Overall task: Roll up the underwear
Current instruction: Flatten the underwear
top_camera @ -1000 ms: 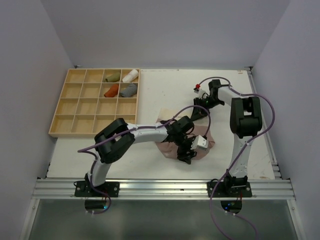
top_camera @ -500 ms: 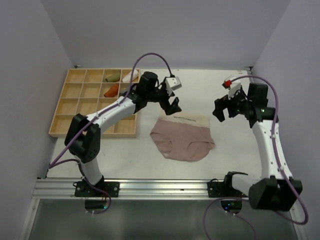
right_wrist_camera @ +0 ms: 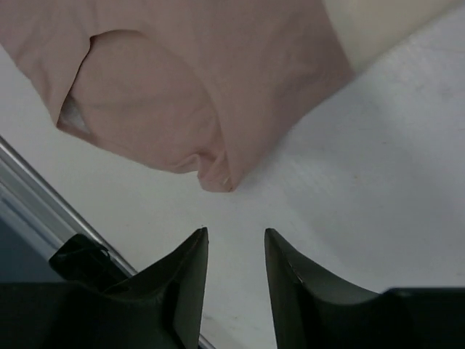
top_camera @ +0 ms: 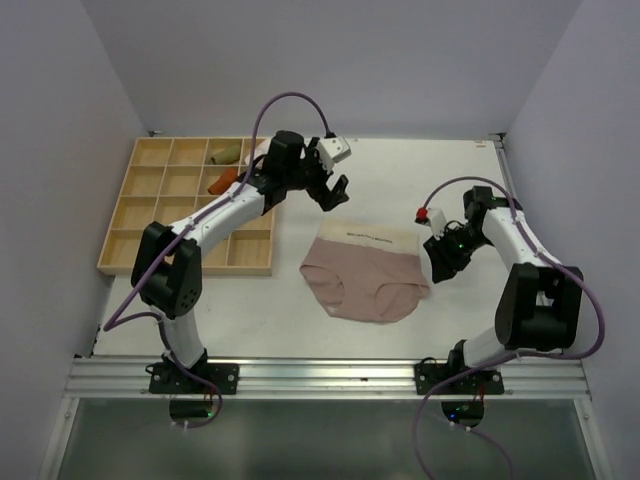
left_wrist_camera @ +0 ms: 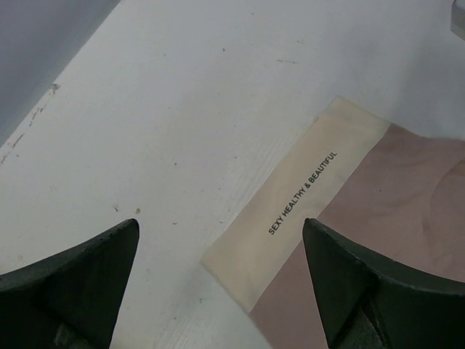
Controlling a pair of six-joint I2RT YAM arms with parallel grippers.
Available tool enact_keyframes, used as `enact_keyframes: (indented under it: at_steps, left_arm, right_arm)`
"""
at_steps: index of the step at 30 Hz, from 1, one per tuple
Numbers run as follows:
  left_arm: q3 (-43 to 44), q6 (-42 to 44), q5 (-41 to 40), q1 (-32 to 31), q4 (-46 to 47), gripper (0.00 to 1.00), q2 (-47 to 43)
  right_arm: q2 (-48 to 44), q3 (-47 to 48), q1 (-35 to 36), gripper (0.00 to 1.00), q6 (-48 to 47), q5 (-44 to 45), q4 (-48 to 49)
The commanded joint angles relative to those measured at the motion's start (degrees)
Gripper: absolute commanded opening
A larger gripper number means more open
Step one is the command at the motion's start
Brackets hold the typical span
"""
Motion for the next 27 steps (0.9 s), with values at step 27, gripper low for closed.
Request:
enact_keyframes:
  at_steps: [27]
  left_arm:
    - [-10.28,-1.26,-3.89,-0.17,4.91,0.98,-2.29]
  right_arm:
    - [11.16,-4.7,7.57,0.37,19.87,12.2,10.0]
